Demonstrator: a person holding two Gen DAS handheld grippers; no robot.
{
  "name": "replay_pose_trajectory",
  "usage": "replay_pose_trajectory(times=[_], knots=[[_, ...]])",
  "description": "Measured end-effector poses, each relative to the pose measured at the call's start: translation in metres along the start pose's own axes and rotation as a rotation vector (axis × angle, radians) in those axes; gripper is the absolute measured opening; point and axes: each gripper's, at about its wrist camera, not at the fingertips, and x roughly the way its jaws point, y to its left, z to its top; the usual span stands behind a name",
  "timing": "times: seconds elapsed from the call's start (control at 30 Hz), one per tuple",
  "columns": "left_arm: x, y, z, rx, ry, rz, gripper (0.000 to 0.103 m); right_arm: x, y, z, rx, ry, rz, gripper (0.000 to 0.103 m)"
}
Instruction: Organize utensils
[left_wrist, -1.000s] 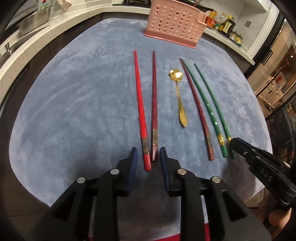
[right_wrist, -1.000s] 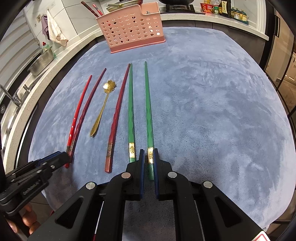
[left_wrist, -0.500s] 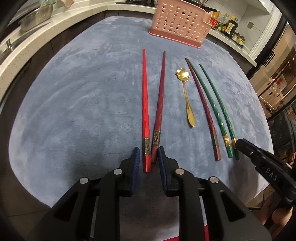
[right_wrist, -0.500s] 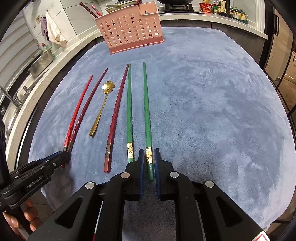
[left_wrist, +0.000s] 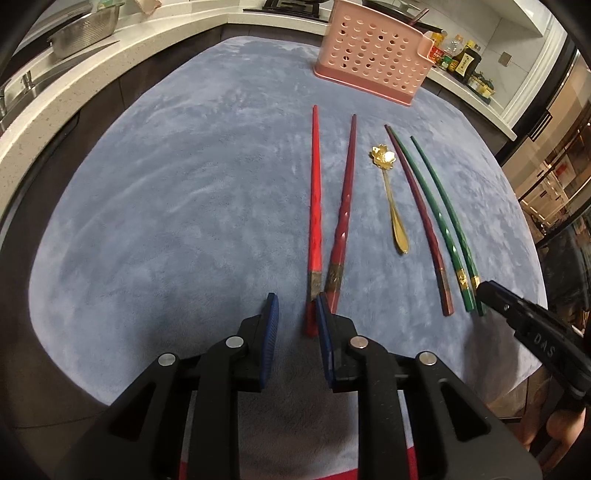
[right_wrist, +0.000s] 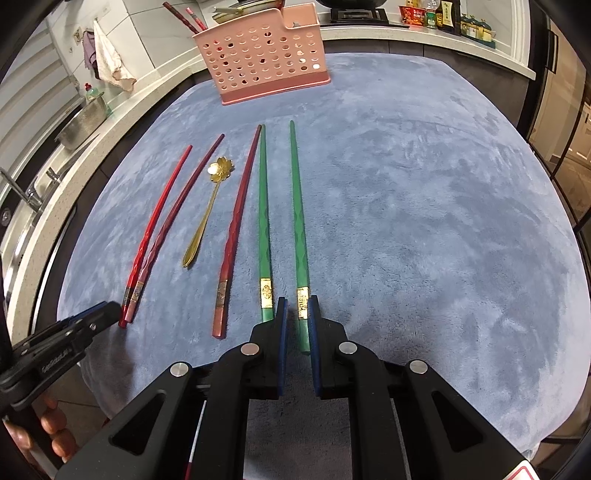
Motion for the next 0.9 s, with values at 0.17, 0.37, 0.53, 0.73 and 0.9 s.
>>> replay_pose_trajectory(times=[0.17, 0.37, 0.53, 0.73, 0.9], knots=[[0.0048, -0.0085, 0.0036, 0.017, 0.002, -0.008, 0.02, -0.0004, 0.001, -0.0008, 0.002, -0.002, -0.004, 0.012], [0.0099, -0.0034, 0.0045, 0.013, 0.009, 0.021, 0.013, 0.0006, 0.0011, -0.0005, 0.001, 0.002, -0.007, 0.012], [0.0101, -0.0049, 0.0035, 0.021, 0.008, 0.033, 0.01, 0.0023, -0.0005, -0.0009, -0.004, 0.005, -0.014, 0.014], [0.0101, -0.0044, 0.0039, 0.023, 0.007, 0.03, 0.009, 0.0082, -0.0072, -0.003, 0.02, 0.021, -0.011, 0.014], [0.0073, -0.0055, 0.003, 0.029, 0.003, 0.015, 0.007, 0.0075, -0.0049, -0.0032, 0.004, 0.014, -0.015, 0.01]])
